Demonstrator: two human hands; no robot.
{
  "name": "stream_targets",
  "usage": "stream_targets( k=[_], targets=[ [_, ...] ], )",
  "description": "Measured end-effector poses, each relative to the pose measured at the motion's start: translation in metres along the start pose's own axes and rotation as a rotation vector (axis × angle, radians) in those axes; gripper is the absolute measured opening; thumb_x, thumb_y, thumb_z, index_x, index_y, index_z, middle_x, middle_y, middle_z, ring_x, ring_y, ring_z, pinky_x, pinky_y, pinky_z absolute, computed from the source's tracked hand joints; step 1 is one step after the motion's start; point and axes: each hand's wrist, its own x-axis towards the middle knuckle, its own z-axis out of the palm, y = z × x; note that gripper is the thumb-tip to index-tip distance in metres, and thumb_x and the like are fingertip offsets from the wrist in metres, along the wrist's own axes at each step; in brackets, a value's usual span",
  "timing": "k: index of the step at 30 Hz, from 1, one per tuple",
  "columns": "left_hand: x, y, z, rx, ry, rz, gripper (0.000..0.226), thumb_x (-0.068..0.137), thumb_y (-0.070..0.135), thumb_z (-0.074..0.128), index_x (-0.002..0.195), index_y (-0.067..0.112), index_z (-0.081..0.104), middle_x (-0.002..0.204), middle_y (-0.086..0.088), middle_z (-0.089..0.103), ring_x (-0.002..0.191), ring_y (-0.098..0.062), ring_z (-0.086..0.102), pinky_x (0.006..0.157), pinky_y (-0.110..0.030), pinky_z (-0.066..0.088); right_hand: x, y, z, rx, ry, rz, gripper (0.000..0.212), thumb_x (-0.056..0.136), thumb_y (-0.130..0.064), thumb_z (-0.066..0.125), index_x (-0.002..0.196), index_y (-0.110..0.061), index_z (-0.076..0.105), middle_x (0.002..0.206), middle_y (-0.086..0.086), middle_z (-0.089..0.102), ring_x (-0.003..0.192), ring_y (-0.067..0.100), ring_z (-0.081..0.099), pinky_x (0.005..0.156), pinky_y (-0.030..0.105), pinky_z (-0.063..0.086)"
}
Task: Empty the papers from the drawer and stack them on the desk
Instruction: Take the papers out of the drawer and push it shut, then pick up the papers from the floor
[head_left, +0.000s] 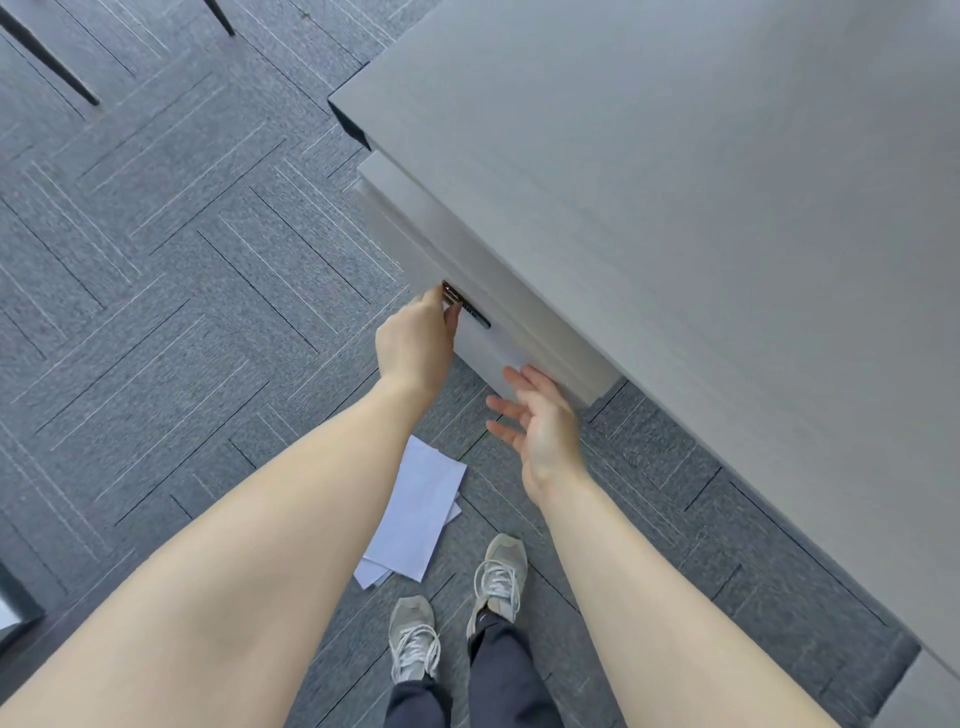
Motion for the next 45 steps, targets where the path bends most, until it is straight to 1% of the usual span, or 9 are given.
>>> stream_targets(
  k=[4,16,20,23,27,30,36,42,45],
  targets=[
    [0.011,0.006,0.002,0.039,0.004,0.044,0.035,0.099,0.036,0.037,0.113,0.011,0.056,0.102,-0.015,0.071,0.086,-0.039,0.067,0.059,-0.035,0.033,0.008,-0.011,-0.003,-0.014,0.011,-0.017,0.034,0.096,-0.009,0.045,0.127,-0.017,0.056,0.121,-0.004,0.064,0.091,0.015,0.065,0.073,0.031,0.053],
    [0.011,0.004,-0.002,0.031,-0.048,0.114,0.032,0.101,0.027,0.034,0.100,0.002,0.054,0.095,-0.021,0.068,0.082,-0.045,0.064,0.059,-0.038,0.035,0.007,-0.013,-0.006,-0.064,-0.006,0.005,0.037,0.094,-0.005,0.043,0.125,-0.023,0.052,0.126,-0.004,0.064,0.093,0.018,0.066,0.072,0.032,0.055],
    [0.016,0.001,-0.002,-0.273,-0.139,-0.040,0.034,0.098,0.030,0.032,0.099,0.008,0.058,0.098,-0.012,0.073,0.084,-0.039,0.066,0.073,-0.045,0.052,0.006,-0.013,-0.004,-0.026,0.013,0.014,0.028,0.095,-0.008,0.047,0.116,-0.024,0.056,0.124,-0.001,0.066,0.093,0.020,0.066,0.072,0.033,0.054],
    [0.020,-0.003,-0.003,-0.401,-0.245,-0.103,0.039,0.095,0.045,0.029,0.099,0.021,0.060,0.102,-0.002,0.073,0.082,-0.033,0.069,0.078,-0.046,0.054,0.005,-0.013,0.000,-0.037,0.025,0.005,0.020,0.095,-0.012,0.049,0.103,-0.029,0.058,0.125,0.000,0.065,0.096,0.021,0.066,0.079,0.035,0.053],
    [0.013,-0.021,-0.014,-0.474,-0.361,-0.129,0.056,0.090,0.058,0.030,0.127,0.020,0.052,0.124,-0.011,0.066,0.102,-0.035,0.066,0.090,-0.050,0.050,-0.002,-0.011,0.010,-0.104,0.064,-0.029,0.029,0.095,-0.021,0.046,0.123,-0.026,0.051,0.124,0.000,0.064,0.093,0.019,0.065,0.081,0.034,0.048],
    [-0.020,-0.066,-0.028,-0.541,-0.370,-0.190,0.050,0.092,0.051,0.032,0.123,0.018,0.053,0.116,-0.015,0.067,0.103,-0.035,0.065,0.090,-0.050,0.051,-0.018,0.008,0.020,-0.201,0.127,-0.055,0.038,0.095,-0.021,0.045,0.132,-0.021,0.051,0.116,0.002,0.068,0.090,0.021,0.063,0.078,0.035,0.046],
    [-0.102,-0.229,0.004,-0.395,-0.611,-0.272,0.046,0.095,0.043,0.033,0.107,0.010,0.062,0.110,-0.012,0.069,0.101,-0.034,0.062,0.083,-0.040,0.047,-0.045,0.127,0.054,-0.322,0.198,0.044,0.030,0.094,-0.018,0.047,0.123,-0.020,0.055,0.104,0.007,0.069,0.081,0.022,0.060,0.067,0.032,0.046],
    [-0.133,-0.359,0.103,-0.381,-0.636,-0.458,0.041,0.094,0.038,0.042,0.116,0.009,0.060,0.121,-0.012,0.065,0.102,-0.029,0.058,0.081,-0.034,0.042,0.022,0.311,0.055,-0.393,0.265,0.268,0.027,0.089,-0.013,0.046,0.115,-0.020,0.053,0.092,0.007,0.061,0.065,0.019,0.051,0.056,0.027,0.037],
    [-0.130,-0.402,0.184,-0.392,-0.649,-0.483,0.037,0.094,0.037,0.046,0.114,0.010,0.061,0.115,-0.007,0.062,0.097,-0.028,0.058,0.082,-0.035,0.046,0.088,0.406,0.030,-0.397,0.318,0.308,0.016,0.082,-0.003,0.043,0.089,-0.018,0.047,0.071,0.005,0.040,0.053,0.018,0.033,0.051,0.025,0.023]
  ],
)
